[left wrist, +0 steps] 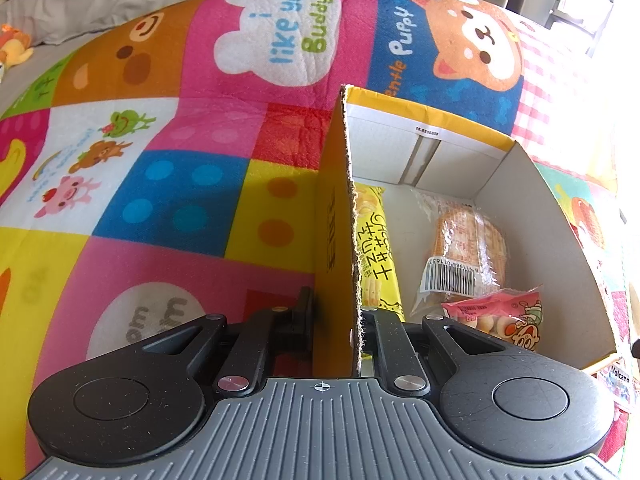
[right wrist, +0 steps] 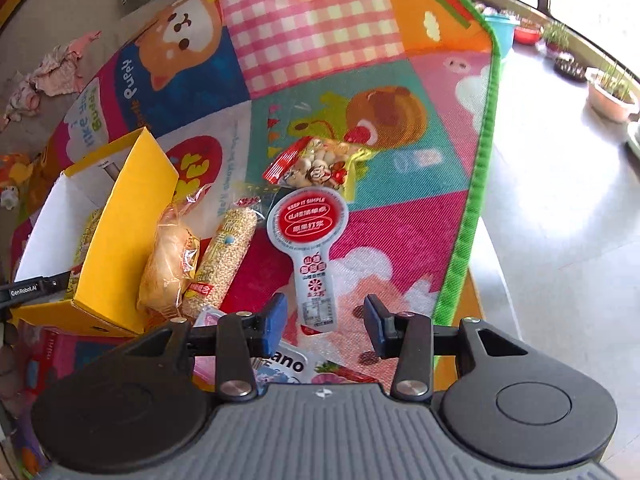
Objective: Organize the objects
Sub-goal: 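Move the right gripper over the mat to the pink Volcano box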
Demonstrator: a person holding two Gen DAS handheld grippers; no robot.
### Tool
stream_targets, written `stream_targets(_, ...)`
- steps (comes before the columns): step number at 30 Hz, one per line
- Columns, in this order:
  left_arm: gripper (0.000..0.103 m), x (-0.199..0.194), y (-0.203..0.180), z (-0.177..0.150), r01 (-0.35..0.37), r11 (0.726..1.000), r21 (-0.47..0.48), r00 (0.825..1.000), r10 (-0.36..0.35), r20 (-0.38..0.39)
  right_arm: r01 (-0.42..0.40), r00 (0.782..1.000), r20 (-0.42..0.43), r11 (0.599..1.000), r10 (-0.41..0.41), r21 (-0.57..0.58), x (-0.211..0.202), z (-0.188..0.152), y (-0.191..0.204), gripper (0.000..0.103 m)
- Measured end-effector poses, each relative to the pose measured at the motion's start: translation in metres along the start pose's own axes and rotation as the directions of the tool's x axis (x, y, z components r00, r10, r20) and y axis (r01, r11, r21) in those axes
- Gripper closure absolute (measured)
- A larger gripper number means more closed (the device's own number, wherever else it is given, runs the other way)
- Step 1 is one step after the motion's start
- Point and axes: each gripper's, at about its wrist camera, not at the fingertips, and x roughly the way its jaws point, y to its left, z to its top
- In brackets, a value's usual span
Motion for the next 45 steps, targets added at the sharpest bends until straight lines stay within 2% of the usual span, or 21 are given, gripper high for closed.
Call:
stream_targets(2,0.090,0.000,0.000,0.000,0.000,1.000,0.001,1.000,0.000,0.000,0.019,1.000,0.012,1.000,-0.019,-0.002,-0.007,-0.003,-0.003,0.061)
stream_targets(6,0.090,0.000,0.000,0.000,0.000,1.000,0.001,1.000,0.000,0.000,0.007,1.000,-0.024,0.999,-0.006,0.049,-0.009,-0.018,-0.012,0.061)
stream_targets(9,0.090,0.000,0.000,0.000,0.000,1.000,0.001,1.000,0.000,0.000,-0.057,0.996,-0.061,0.994,0.062,0.093,-0.013,-0.032,-0.012,0.059)
stream_targets(13,0.090,0.000,0.000,0.000,0.000,1.000,0.001,1.000,0.000,0.001,-0.150,0.983,-0.096,0.987,0.155,0.064,-0.023,-0.043,0.002,0.059)
stream_targets(20,0.090,0.000,0.000,0.000,0.002,1.000,-0.001,1.000,-0.002,0.001,-0.080,0.997,-0.002,0.987,0.081,-0.136,-0.039,-0.042,0.028,0.051)
stream_targets(26,0.090,0.000,0.000,0.000,0.004,1.000,-0.002,1.000,-0.004,0.000,0.060,0.997,0.046,0.995,-0.056,-0.083,-0.027,-0.037,0.011,0.051)
stream_targets(29,0.090,0.001,0.000,0.001,0.004,1.000,-0.002,1.000,-0.004,0.001,0.087,0.996,0.004,0.995,-0.087,-0.043,-0.016,-0.040,-0.004,0.051)
stream_targets(33,0.090,0.000,0.000,0.000,0.004,1.000,-0.002,1.000,-0.004,0.000,0.046,0.998,-0.042,0.995,-0.050,-0.086,-0.013,-0.054,0.003,0.050)
stream_targets(36,0.090,0.001,0.000,0.000,0.004,1.000,-0.001,1.000,-0.004,0.001,-0.060,0.995,-0.082,0.988,0.049,-0.141,-0.020,-0.061,0.020,0.051)
stream_targets(39,0.090,0.001,0.000,0.000,0.004,1.000,-0.001,1.000,-0.004,0.000,-0.020,0.999,-0.039,0.982,0.013,-0.189,-0.028,-0.058,0.032,0.049)
stream_targets(40,0.090,0.001,0.000,0.000,0.004,1.000,-0.002,1.000,-0.004,0.000,-0.029,0.999,-0.035,0.986,0.023,-0.167,-0.029,-0.054,0.031,0.045)
stream_targets(45,0.090,0.001,0.000,0.000,0.005,1.000,-0.001,1.000,-0.005,0.000,-0.141,0.986,-0.092,0.990,0.142,0.016,-0.023,-0.042,0.011,0.045)
